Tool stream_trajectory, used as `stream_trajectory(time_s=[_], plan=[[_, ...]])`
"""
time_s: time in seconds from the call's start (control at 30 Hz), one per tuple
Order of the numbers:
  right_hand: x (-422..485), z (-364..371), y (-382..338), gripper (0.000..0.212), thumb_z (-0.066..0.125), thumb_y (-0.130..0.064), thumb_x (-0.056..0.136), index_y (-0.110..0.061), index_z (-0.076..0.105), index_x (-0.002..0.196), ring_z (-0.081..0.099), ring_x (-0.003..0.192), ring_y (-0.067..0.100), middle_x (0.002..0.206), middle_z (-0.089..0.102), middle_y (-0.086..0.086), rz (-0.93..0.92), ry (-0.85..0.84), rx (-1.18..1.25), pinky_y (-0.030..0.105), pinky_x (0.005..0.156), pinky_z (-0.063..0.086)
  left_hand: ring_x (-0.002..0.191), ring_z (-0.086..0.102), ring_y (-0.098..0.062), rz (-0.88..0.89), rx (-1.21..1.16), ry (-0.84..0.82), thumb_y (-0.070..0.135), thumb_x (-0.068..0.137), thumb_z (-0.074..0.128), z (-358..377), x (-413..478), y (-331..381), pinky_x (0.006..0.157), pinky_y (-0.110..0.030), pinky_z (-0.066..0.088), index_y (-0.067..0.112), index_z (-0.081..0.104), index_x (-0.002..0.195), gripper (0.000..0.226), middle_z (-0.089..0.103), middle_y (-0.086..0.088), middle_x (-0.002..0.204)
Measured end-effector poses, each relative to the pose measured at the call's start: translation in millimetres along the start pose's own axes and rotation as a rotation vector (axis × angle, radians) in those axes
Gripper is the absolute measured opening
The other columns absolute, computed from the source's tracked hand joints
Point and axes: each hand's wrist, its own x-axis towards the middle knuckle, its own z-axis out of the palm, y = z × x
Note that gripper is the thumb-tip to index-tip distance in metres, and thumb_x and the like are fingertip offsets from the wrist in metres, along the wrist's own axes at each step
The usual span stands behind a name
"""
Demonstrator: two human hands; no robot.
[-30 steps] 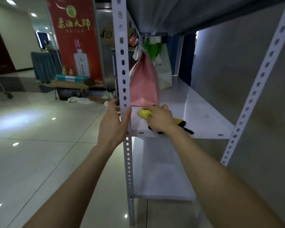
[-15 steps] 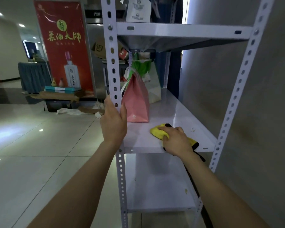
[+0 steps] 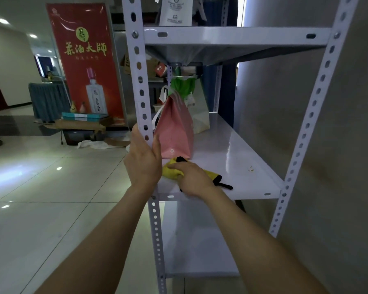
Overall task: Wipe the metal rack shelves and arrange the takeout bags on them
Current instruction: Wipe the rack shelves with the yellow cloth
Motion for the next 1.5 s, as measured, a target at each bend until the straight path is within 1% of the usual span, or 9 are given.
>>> stream_trajectory(time_s=[0.07, 0.13, 0.27, 0.4, 0.53, 0.8, 0.97, 1.23, 1.5], plan=[[-24.6, -9.6, 14.3, 0.058, 0.050, -0.013, 0.101, -0.036, 0.052, 0.154, 0.040, 0.148, 0.023, 0.163, 0.045, -0.003, 0.025, 0.007, 0.031, 0.030, 0.119, 0.033, 0.131, 0.058, -0.036, 0.025, 0.086, 0.030, 0.040, 0.113, 0.052, -2.1, -1.8, 1.1, 0.099, -0.053, 0.054, 0.008, 0.029, 0.163, 0.064, 0.049, -0.018, 0.152], [-47.4, -27.0, 36.2, 0.059, 0.050, -0.013, 0.101, -0.037, 0.051, 0.155, 0.040, 0.148, 0.022, 0.166, 0.040, -0.003, 0.083, 0.020, 0.056, 0.030, 0.119, 0.036, 0.148, 0.043, -0.042, 0.163, 0.195, 0.108, 0.026, 0.109, 0.057, -4.7, -15.4, 5.6, 0.121, -0.058, 0.037, 0.001, 0.029, 0.165, 0.067, 0.039, -0.026, 0.160], [-79.6, -68.6, 87.0, 0.058, 0.049, -0.012, 0.103, -0.032, 0.048, 0.158, 0.037, 0.152, 0.024, 0.168, 0.038, 0.001, 0.251, 0.111, 0.024, 0.031, 0.123, 0.030, 0.149, 0.043, -0.041, 0.529, 0.128, -0.017, 0.022, 0.102, 0.056, 16.1, -60.1, 32.4, 0.130, -0.060, 0.024, 0.005, 0.048, 0.152, 0.053, 0.049, -0.022, 0.152], [-76.7, -80.0, 111.7, 0.055, 0.047, -0.018, 0.107, -0.031, 0.042, 0.161, 0.035, 0.153, 0.025, 0.168, 0.036, 0.001, 0.325, 0.118, -0.017, 0.036, 0.126, 0.027, 0.125, 0.058, -0.038, 0.334, 0.272, -0.544, 0.046, 0.105, 0.043, 50.6, -67.4, 50.1, 0.115, -0.048, 0.039, 0.015, 0.063, 0.141, 0.052, 0.064, -0.012, 0.132], [-38.6, -84.0, 126.4, 0.057, 0.050, -0.021, 0.106, -0.031, 0.041, 0.161, 0.038, 0.151, 0.029, 0.167, 0.037, 0.004, 0.359, 0.076, -0.040, 0.041, 0.125, 0.031, 0.127, 0.053, -0.032, 0.197, 0.442, -0.896, 0.064, 0.095, 0.026, 68.1, -62.6, 32.6, 0.108, -0.045, 0.040, 0.024, 0.062, 0.141, 0.071, 0.062, -0.008, 0.135], [95.7, -95.2, 180.3, 0.061, 0.036, -0.052, 0.108, -0.027, 0.037, 0.163, 0.044, 0.146, 0.033, 0.165, 0.040, 0.008, 0.458, 0.002, -0.102, 0.049, 0.123, 0.033, 0.125, 0.051, -0.030, 0.215, 0.490, -0.874, 0.067, 0.091, 0.029, 73.0, -67.9, 29.5, 0.105, -0.044, 0.039, 0.030, 0.060, 0.141, 0.070, 0.059, -0.005, 0.133], [144.1, -101.0, 198.1, 0.073, 0.029, -0.066, 0.104, -0.029, 0.027, 0.167, 0.031, 0.155, 0.031, 0.172, 0.027, 0.003, 0.500, -0.045, -0.132, 0.054, 0.127, 0.024, 0.126, 0.050, -0.030, 0.230, 0.518, -0.869, 0.068, 0.092, 0.025, 71.1, -66.8, 33.3, 0.106, -0.045, 0.040, 0.030, 0.058, 0.146, 0.074, 0.058, -0.005, 0.136], [32.8, -93.7, 142.7, 0.057, 0.049, -0.044, 0.109, -0.028, 0.039, 0.163, 0.027, 0.158, 0.020, 0.173, 0.026, -0.002, 0.341, -0.015, -0.008, 0.033, 0.130, 0.017, 0.128, 0.049, -0.032, 0.190, 0.508, -0.890, 0.068, 0.098, 0.035, 72.8, -65.9, 33.1, 0.105, -0.046, 0.039, 0.030, 0.058, 0.146, 0.065, 0.058, -0.006, 0.137], [-71.4, -81.9, 110.4, 0.054, 0.046, -0.022, 0.108, -0.033, 0.042, 0.160, 0.034, 0.153, 0.023, 0.169, 0.035, 0.000, 0.269, 0.061, -0.108, 0.032, 0.123, 0.028, 0.130, 0.049, -0.034, 0.147, 0.480, -0.921, 0.069, 0.089, 0.029, 71.3, -64.6, 32.5, 0.106, -0.047, 0.040, 0.029, 0.060, 0.145, 0.076, 0.058, -0.009, 0.139]])
